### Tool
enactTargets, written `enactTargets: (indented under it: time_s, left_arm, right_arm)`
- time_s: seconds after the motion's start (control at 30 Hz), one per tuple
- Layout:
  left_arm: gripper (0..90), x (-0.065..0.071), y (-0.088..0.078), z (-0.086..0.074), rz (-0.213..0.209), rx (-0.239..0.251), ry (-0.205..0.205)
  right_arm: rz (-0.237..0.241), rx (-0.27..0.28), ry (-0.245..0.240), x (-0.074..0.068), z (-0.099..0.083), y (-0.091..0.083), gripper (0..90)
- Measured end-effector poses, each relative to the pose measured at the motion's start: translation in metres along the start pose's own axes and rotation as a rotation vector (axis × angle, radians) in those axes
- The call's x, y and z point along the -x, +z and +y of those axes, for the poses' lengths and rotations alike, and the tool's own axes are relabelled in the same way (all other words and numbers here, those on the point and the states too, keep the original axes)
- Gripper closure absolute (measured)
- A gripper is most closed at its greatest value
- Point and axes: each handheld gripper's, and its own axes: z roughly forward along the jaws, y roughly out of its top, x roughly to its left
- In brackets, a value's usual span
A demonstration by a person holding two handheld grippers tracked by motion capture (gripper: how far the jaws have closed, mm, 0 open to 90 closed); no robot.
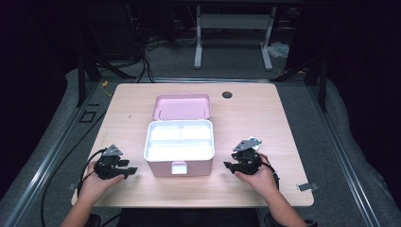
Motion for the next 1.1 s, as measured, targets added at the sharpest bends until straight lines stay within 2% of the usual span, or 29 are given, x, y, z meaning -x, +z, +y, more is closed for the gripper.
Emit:
enactTargets:
  time_s: [0.17,0.2,0.27,0.53,0.63,0.73,0.87,0.93,1.0,1.1]
  left_arm:
    - [46.7,-0.002,0.0,-0.001,0.008,0.001,-0.006]
    - [46.4,-0.002,0.0,-0.001,0.009,0.001,-0.007]
    - [46.1,-0.002,0.0,-0.002,0.011,-0.001,-0.01]
    - [43.9,-0.002,-0.002,0.001,-0.026,-0.013,-0.055]
    - [40.7,-0.001,-0.003,0.003,-0.021,-0.013,-0.053]
    - [38.4,0.001,-0.005,0.005,-0.024,-0.028,-0.041]
    - [40.9,0.003,-0.007,0.01,-0.049,-0.03,-0.018]
    - [43.6,0.002,-0.011,0.013,-0.04,-0.014,-0.028]
    - [45.4,0.0,-0.014,0.017,-0.054,-0.004,-0.039]
    - [46.8,-0.002,-0.016,0.023,-0.055,-0.009,-0.04]
  right_arm:
    - [0.008,-0.023,-0.004,-0.001,-0.002,0.003,50.3]
    - [0.008,-0.041,-0.01,0.0,-0.001,0.003,50.0]
    - [0.003,-0.026,-0.007,-0.001,-0.001,0.004,49.9]
    - [0.007,-0.03,-0.002,0.0,-0.001,0.004,49.9]
    - [0.015,-0.046,0.002,0.001,-0.001,0.003,49.7]
    - [0.008,-0.027,0.008,0.0,-0.001,0.003,49.5]
    - [0.014,-0.027,0.015,0.0,-0.001,0.003,49.5]
    - [0.017,-0.031,0.014,0.001,-0.001,0.004,49.5]
    - [0.02,-0.037,0.012,0.001,-0.001,0.004,49.6]
    - [0.016,-0.042,0.007,0.0,0.0,0.004,49.7]
